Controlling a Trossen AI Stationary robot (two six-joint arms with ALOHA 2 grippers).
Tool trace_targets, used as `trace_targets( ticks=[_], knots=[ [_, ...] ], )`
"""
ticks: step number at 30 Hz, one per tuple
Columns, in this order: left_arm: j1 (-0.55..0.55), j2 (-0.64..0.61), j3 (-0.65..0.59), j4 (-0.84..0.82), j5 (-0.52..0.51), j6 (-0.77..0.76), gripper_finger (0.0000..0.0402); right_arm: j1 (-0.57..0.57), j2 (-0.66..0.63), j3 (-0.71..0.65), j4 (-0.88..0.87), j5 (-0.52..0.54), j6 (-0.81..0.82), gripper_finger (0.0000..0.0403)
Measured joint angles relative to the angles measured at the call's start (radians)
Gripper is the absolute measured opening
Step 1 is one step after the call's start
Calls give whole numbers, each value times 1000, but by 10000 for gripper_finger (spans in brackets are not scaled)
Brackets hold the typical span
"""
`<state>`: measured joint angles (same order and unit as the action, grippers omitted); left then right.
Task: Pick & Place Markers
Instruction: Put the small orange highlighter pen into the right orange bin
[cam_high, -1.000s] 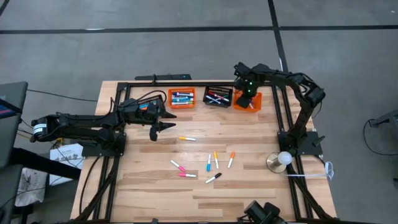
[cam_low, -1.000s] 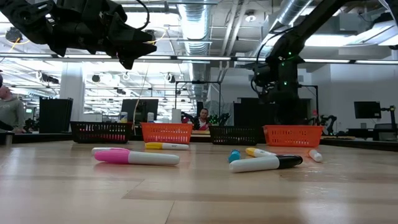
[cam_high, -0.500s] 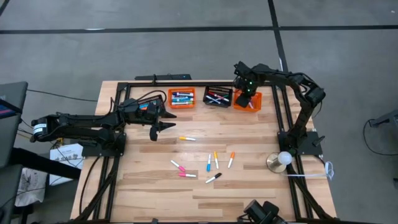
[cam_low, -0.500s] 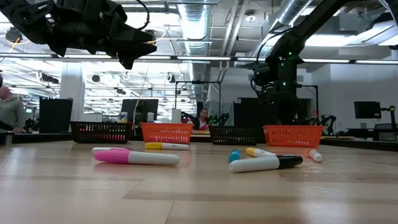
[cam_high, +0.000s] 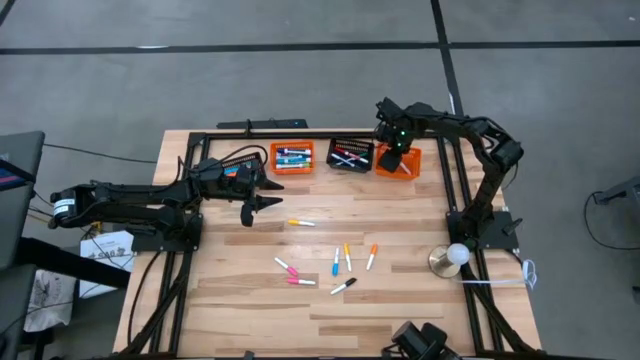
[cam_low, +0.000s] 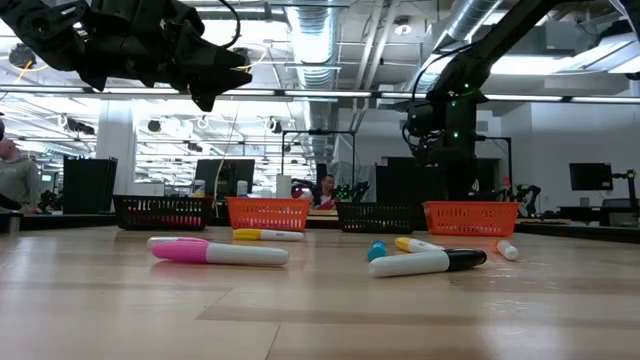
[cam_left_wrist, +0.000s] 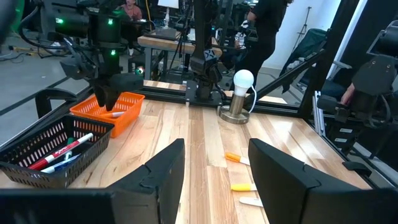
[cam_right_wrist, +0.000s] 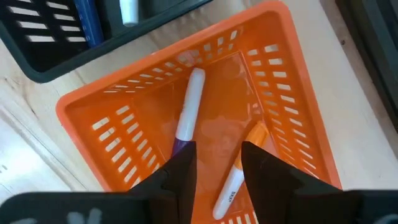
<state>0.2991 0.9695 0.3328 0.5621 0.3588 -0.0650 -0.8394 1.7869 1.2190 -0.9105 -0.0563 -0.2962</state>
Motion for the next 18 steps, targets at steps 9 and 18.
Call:
trace_targets(
  ticks=[9,18],
  knots=[
    [0,0,0,0,0,0,177,9,-50,5,-5,-13,25,118],
    [0,0,0,-3,0,0,177,131,-326,6,-38,-50,92,118]
  ],
)
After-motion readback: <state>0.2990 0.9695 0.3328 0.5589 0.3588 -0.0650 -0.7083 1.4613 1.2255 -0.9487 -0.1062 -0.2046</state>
